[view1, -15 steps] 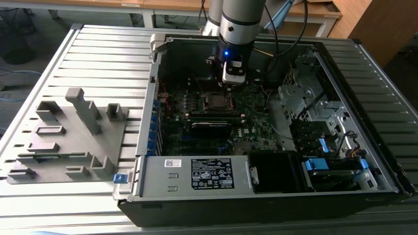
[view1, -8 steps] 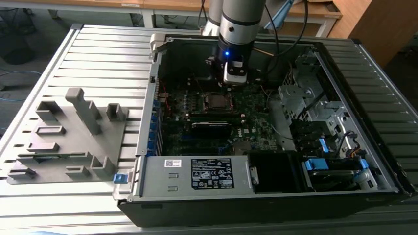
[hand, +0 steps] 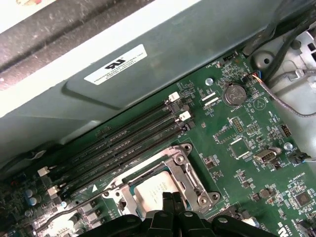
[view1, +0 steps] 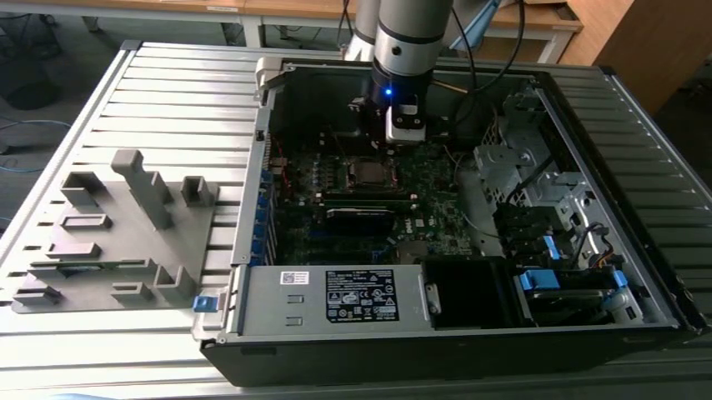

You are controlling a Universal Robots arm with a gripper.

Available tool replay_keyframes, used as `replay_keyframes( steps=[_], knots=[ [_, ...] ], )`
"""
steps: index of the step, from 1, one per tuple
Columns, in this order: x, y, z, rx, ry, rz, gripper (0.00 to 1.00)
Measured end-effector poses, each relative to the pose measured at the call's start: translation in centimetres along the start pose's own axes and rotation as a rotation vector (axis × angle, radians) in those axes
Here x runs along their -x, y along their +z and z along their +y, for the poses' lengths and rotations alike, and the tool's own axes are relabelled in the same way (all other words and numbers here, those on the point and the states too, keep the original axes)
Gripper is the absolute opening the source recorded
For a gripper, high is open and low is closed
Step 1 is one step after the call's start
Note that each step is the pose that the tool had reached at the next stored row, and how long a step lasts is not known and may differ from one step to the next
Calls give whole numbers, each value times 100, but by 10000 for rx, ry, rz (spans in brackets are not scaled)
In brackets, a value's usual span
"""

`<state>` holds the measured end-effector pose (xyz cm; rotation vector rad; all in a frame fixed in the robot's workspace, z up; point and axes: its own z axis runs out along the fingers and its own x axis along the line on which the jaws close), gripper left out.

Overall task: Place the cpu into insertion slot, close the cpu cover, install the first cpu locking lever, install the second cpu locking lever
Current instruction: 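Close the cpu cover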

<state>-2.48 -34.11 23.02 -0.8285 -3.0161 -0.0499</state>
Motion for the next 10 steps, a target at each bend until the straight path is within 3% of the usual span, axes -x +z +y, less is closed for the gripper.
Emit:
replay_keyframes(
  steps=[4,10],
  knots=[
    [0,0,0,-3,-141,4,11],
    [0,5,0,-25,-1220,33,11]
  ],
)
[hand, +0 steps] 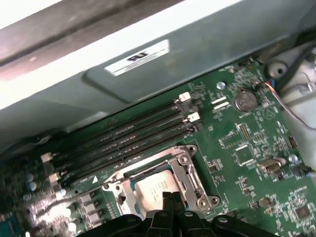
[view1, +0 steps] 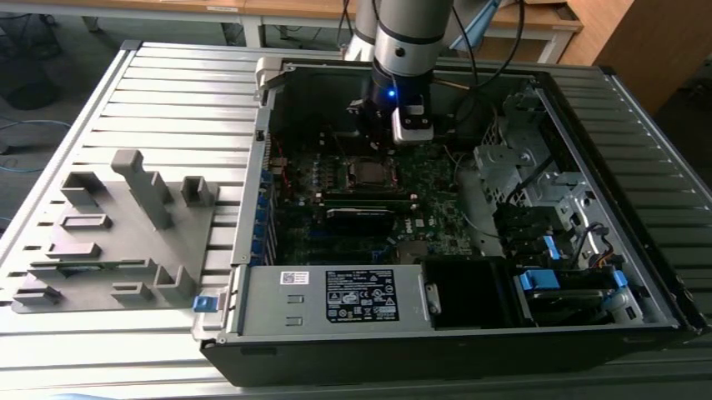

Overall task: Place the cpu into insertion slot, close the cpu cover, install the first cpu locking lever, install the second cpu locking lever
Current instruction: 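Close the cpu cover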

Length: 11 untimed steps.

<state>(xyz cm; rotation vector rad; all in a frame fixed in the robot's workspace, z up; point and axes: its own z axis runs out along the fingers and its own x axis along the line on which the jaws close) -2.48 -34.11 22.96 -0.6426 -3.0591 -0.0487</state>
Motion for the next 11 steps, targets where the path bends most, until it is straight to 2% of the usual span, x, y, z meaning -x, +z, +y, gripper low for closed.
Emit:
replay_keyframes(
  steps=[11],
  knots=[
    [0,21,-1,-43,-1995,54,11]
  ],
)
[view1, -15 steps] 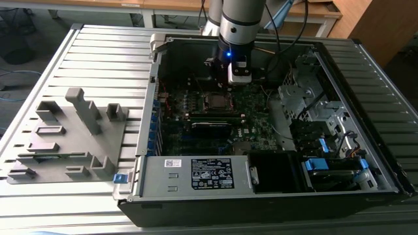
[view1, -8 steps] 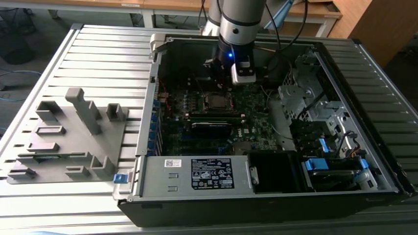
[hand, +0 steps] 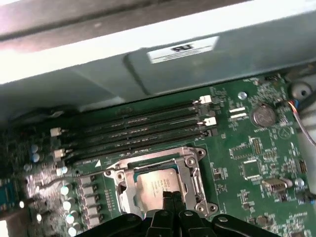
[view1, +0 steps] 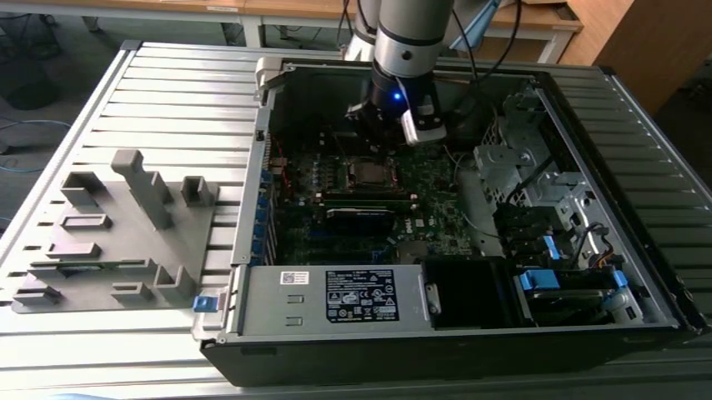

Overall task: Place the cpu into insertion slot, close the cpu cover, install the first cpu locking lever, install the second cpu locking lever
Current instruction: 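Close the cpu cover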

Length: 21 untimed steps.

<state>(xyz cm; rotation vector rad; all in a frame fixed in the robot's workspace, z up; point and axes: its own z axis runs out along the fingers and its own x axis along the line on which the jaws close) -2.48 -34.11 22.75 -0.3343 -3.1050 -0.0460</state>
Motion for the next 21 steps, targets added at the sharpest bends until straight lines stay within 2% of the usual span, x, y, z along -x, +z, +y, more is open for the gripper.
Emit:
replay_keyframes(
  steps=[7,8,9,12,17,18,21],
  knots=[
    [0,18,-1,-29,-1249,35,11],
    [1,27,-1,-35,-1625,43,11],
    [1,35,-1,-34,-1747,33,11],
    [-4,55,-3,-27,-1880,-48,11],
    [-59,90,-16,-2,-1895,-302,11],
    [-74,97,-19,-4,-1895,-325,11],
    [-113,110,-29,-21,-1857,-330,11]
  ],
)
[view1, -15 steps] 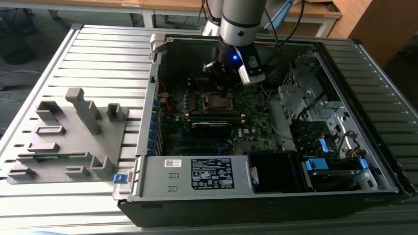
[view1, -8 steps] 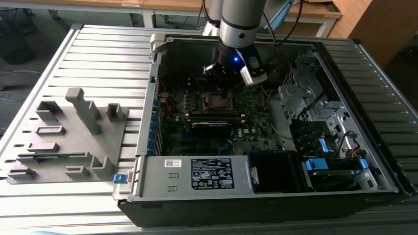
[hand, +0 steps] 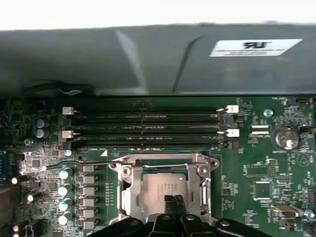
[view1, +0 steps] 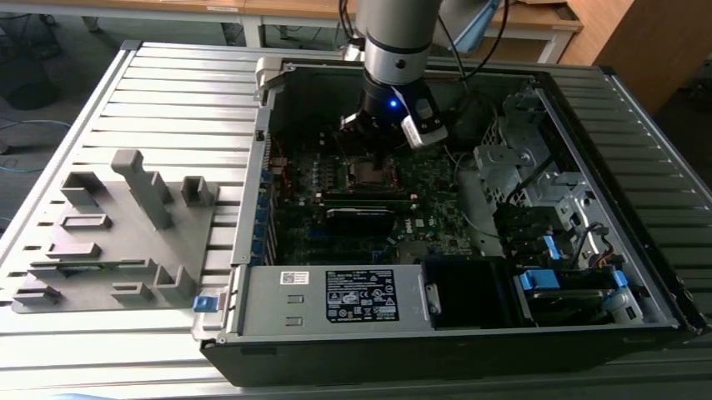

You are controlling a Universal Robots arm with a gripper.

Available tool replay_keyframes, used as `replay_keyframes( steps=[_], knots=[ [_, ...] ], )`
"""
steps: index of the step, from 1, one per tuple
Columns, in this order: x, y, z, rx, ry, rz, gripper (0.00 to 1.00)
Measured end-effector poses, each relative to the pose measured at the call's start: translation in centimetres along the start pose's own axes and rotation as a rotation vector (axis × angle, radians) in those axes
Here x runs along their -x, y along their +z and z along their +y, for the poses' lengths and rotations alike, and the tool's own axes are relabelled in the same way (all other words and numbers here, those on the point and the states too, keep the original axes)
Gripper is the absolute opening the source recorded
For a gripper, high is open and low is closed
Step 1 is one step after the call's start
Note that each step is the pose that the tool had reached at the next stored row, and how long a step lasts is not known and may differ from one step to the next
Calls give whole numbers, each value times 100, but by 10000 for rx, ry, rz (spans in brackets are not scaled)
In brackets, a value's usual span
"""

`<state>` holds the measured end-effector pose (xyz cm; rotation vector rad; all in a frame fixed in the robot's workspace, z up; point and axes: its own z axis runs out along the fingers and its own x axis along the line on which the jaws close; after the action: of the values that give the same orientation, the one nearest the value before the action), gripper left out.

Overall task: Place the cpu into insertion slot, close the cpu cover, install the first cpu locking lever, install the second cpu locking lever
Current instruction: 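Close the cpu cover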

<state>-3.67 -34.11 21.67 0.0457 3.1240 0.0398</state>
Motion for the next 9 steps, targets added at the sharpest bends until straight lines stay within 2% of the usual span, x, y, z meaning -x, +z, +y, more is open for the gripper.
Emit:
replay_keyframes(
  steps=[3,9],
  knots=[
    [-49,7,-1,0,86,-4,11],
    [-206,12,-6,-1,149,-9,11]
  ],
)
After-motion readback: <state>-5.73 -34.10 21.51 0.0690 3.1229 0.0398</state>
